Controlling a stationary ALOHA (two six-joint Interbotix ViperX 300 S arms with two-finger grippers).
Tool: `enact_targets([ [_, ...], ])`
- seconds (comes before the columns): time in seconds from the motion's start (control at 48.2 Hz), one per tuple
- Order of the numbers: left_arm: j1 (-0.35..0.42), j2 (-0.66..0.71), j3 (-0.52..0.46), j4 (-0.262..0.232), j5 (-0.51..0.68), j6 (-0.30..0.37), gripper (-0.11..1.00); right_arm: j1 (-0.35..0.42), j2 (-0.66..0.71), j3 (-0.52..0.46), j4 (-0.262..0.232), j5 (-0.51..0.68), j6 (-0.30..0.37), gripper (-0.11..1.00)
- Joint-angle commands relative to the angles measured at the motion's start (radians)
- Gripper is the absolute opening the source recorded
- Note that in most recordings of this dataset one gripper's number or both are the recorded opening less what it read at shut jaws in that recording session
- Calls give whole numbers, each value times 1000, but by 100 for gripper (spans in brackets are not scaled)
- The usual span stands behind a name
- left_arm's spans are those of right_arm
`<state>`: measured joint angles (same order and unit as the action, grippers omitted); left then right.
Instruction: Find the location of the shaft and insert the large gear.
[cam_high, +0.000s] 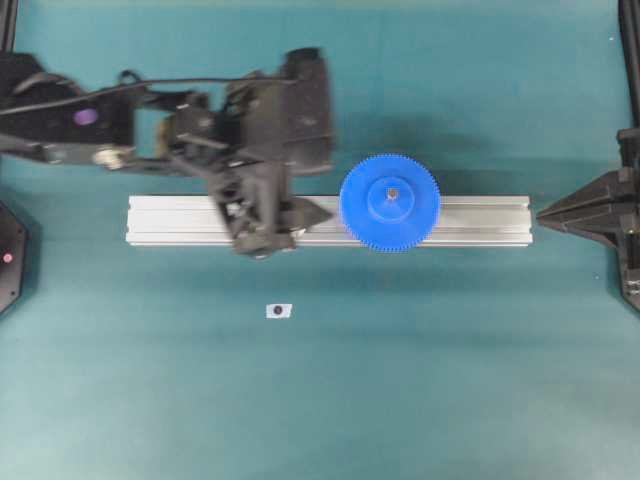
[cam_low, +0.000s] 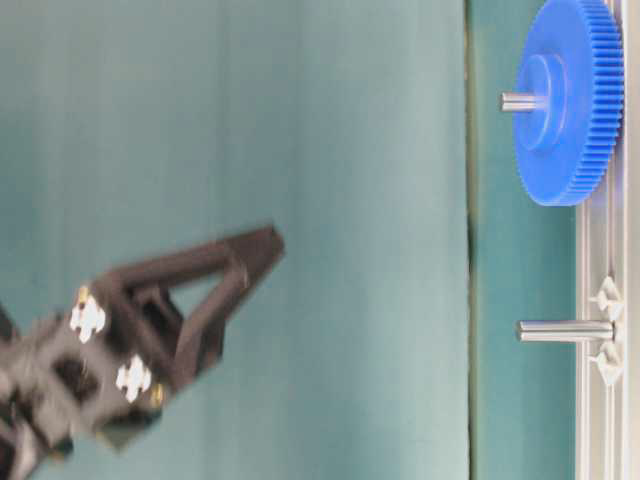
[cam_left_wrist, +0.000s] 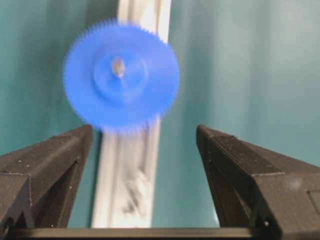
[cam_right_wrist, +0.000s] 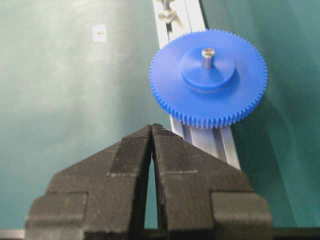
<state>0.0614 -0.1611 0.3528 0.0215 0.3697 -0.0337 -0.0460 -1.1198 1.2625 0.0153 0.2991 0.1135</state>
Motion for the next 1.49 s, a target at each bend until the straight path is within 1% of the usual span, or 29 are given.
enact_targets([
  [0.0, -8, -71, 41, 2, -67, -14, 83, -2, 6, -14, 0, -5, 11, 10],
  [0.145, -9, -115, 130, 2, -146, -20, 83, -2, 6, -14, 0, -6, 11, 10],
  [0.27, -12, -146, 176, 2, -164, -20, 83, -2, 6, -15, 0, -6, 12, 10],
  [0.518, -12, -198, 241, 2, -215, -14, 83, -2, 6, -17, 0, -11, 12, 10],
  [0.663, -12, -227, 278, 2, -222, -15, 83, -2, 6, -17, 0, -11, 12, 10],
  [1.078, -21, -304, 383, 2, -308, -20, 83, -2, 5, -11, 2, -14, 12, 10],
  [1.348, -25, -350, 440, 2, -373, -20, 83, -2, 0, -6, 3, -14, 12, 10],
  [1.472, -26, -365, 460, 2, -380, -20, 83, -2, -2, -8, 3, -14, 12, 10],
])
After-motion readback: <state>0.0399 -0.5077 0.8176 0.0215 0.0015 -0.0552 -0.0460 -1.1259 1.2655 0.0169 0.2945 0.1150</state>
